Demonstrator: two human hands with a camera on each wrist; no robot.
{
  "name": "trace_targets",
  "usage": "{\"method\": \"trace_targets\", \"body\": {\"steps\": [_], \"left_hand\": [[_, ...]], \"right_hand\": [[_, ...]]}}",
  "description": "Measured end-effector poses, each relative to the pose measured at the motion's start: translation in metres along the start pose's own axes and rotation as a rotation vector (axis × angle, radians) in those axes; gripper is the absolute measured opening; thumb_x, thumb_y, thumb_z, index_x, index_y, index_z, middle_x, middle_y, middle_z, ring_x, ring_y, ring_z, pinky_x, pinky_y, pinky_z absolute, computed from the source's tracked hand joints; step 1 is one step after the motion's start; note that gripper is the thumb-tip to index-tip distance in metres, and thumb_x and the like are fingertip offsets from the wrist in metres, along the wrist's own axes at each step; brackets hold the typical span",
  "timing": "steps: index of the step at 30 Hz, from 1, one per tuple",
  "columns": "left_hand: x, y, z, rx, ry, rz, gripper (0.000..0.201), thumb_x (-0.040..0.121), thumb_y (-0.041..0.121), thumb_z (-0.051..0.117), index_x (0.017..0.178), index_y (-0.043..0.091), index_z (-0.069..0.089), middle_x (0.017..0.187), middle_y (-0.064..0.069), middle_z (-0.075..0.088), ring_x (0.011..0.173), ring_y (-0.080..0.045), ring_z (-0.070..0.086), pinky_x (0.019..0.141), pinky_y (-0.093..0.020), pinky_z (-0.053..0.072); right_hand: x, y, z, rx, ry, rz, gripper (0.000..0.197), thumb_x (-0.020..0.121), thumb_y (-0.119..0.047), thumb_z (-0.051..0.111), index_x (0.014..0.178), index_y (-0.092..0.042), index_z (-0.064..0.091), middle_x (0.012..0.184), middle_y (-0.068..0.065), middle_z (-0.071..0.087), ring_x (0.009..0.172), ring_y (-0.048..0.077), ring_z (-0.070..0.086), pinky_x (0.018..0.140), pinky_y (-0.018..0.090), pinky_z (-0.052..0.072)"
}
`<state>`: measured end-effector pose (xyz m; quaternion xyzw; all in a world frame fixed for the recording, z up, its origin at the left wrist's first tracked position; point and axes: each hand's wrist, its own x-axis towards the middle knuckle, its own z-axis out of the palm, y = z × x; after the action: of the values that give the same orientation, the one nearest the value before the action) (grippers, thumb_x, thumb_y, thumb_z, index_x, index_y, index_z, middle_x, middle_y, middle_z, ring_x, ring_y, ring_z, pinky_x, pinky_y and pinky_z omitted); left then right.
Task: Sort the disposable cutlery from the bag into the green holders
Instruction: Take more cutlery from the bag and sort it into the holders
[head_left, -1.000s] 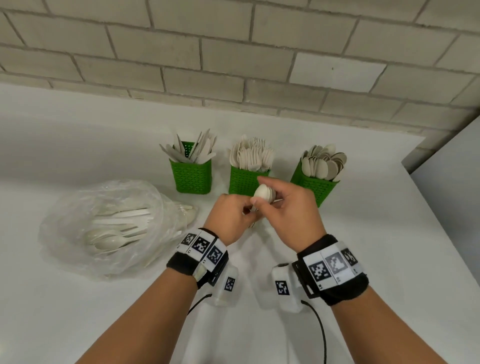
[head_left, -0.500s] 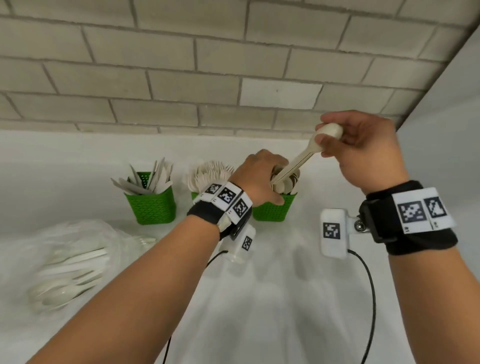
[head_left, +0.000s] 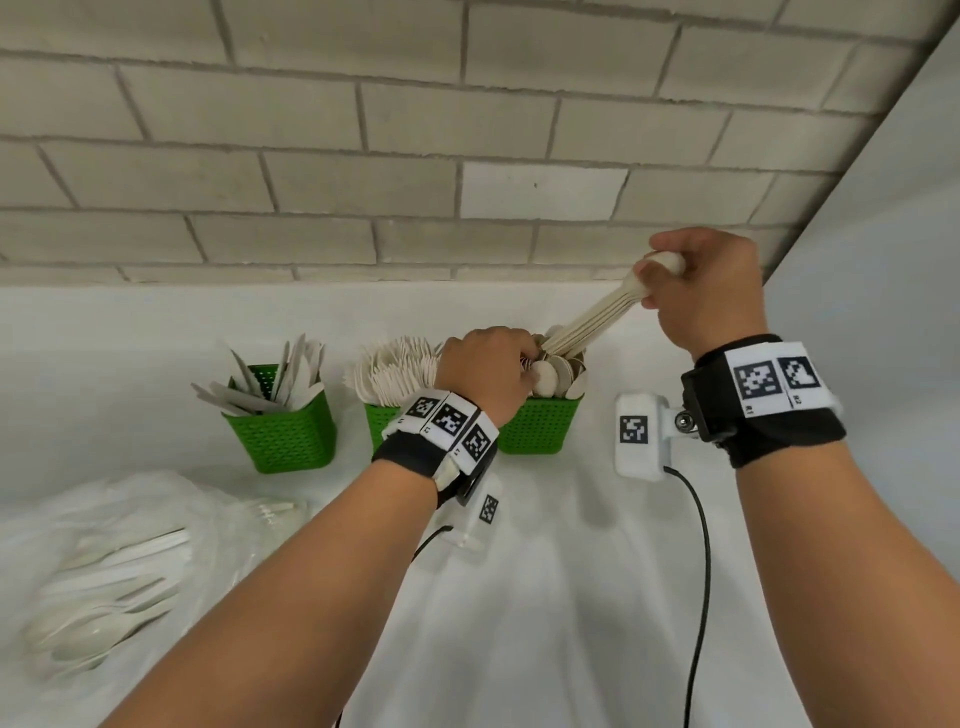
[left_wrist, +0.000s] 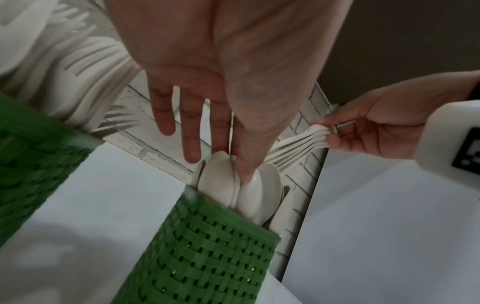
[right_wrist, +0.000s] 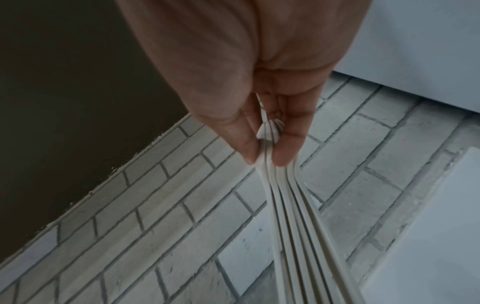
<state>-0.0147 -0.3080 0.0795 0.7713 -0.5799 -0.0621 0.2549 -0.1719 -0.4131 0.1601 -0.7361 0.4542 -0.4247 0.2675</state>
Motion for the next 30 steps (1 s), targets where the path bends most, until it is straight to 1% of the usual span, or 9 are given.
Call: {"method": "trace_targets", "body": {"steps": [2, 6, 8, 10, 11, 13, 17, 24, 30], "left_hand": [[0.001, 0.001, 0.002, -0.026, -0.021, -0.012, 0.022, 0.092, 0.027, 0.06, 0.113, 0.024, 0.065, 0.115, 0.001, 0.068, 0.107, -0.024, 0.061, 0.093, -0.041, 0.046], [0.004, 0.004, 0.008, -0.047, -0.032, -0.008, 0.032, 0.088, 0.017, 0.059, 0.118, 0.026, 0.058, 0.113, 0.001, 0.066, 0.104, -0.024, 0.061, 0.088, -0.043, 0.048], [0.003, 0.006, 0.01, -0.077, -0.029, -0.004, 0.038, 0.086, 0.022, 0.06, 0.123, 0.027, 0.055, 0.115, 0.001, 0.063, 0.106, -0.024, 0.058, 0.089, -0.041, 0.046], [0.004, 0.01, 0.012, -0.117, -0.017, -0.032, 0.043, 0.083, 0.039, 0.064, 0.123, 0.025, 0.056, 0.115, 0.001, 0.06, 0.107, -0.023, 0.055, 0.089, -0.039, 0.043], [0.004, 0.012, 0.012, -0.117, -0.01, -0.045, 0.047, 0.081, 0.047, 0.065, 0.121, 0.024, 0.057, 0.116, 0.001, 0.06, 0.108, -0.023, 0.055, 0.09, -0.039, 0.043], [0.006, 0.015, 0.014, -0.069, 0.003, -0.056, 0.048, 0.082, 0.052, 0.063, 0.118, 0.022, 0.058, 0.116, 0.001, 0.061, 0.107, -0.023, 0.055, 0.09, -0.04, 0.04], [0.007, 0.012, 0.014, -0.019, 0.012, -0.064, 0.032, 0.085, 0.034, 0.061, 0.114, 0.02, 0.059, 0.114, 0.001, 0.063, 0.106, -0.025, 0.055, 0.085, -0.038, 0.034], [0.011, 0.014, 0.011, -0.059, 0.084, -0.022, 0.023, 0.095, 0.031, 0.054, 0.1, 0.019, 0.072, 0.102, -0.002, 0.069, 0.1, -0.027, 0.059, 0.088, -0.039, 0.042], [0.015, 0.016, 0.002, -0.352, 0.093, 0.02, 0.029, 0.084, 0.016, 0.068, 0.113, 0.016, 0.071, 0.089, -0.002, 0.075, 0.084, -0.02, 0.069, 0.082, -0.035, 0.054]], "right_hand": [[0.003, 0.003, -0.002, -0.014, 0.018, 0.011, 0.022, 0.087, -0.018, 0.067, 0.109, -0.013, 0.069, 0.095, 0.01, 0.07, 0.075, 0.027, 0.07, 0.082, 0.042, 0.058], [0.001, 0.004, 0.001, -0.076, -0.013, 0.009, 0.023, 0.088, -0.02, 0.065, 0.11, -0.016, 0.067, 0.104, 0.01, 0.07, 0.09, 0.029, 0.069, 0.087, 0.043, 0.056], [-0.003, 0.003, 0.006, -0.139, -0.017, -0.028, 0.023, 0.091, -0.019, 0.062, 0.113, -0.014, 0.066, 0.11, 0.01, 0.068, 0.098, 0.027, 0.066, 0.094, 0.031, 0.051], [-0.008, -0.002, 0.012, -0.213, -0.036, -0.092, 0.025, 0.093, -0.017, 0.059, 0.117, -0.011, 0.064, 0.116, 0.008, 0.066, 0.106, 0.024, 0.062, 0.089, 0.015, 0.039], [-0.01, -0.005, 0.014, -0.233, -0.054, -0.124, 0.026, 0.094, -0.016, 0.058, 0.119, -0.011, 0.064, 0.118, 0.007, 0.066, 0.109, 0.023, 0.06, 0.085, 0.013, 0.036], [-0.01, -0.009, 0.017, -0.251, -0.08, -0.158, 0.027, 0.094, -0.015, 0.057, 0.12, -0.011, 0.062, 0.118, 0.007, 0.066, 0.11, 0.024, 0.058, 0.085, 0.016, 0.036], [-0.003, -0.003, 0.014, -0.236, -0.115, -0.167, 0.028, 0.093, -0.012, 0.057, 0.121, -0.012, 0.061, 0.116, 0.006, 0.065, 0.106, 0.022, 0.06, 0.086, 0.02, 0.043], [-0.013, -0.003, 0.03, -0.245, -0.258, -0.229, 0.039, 0.094, -0.006, 0.05, 0.134, -0.007, 0.052, 0.126, 0.012, 0.062, 0.114, 0.026, 0.057, 0.097, 0.023, 0.04], [-0.023, 0.008, 0.049, -0.362, -0.529, -0.131, 0.037, 0.097, -0.011, 0.046, 0.134, -0.01, 0.056, 0.135, 0.011, 0.058, 0.124, 0.026, 0.054, 0.096, 0.022, 0.037]]}}
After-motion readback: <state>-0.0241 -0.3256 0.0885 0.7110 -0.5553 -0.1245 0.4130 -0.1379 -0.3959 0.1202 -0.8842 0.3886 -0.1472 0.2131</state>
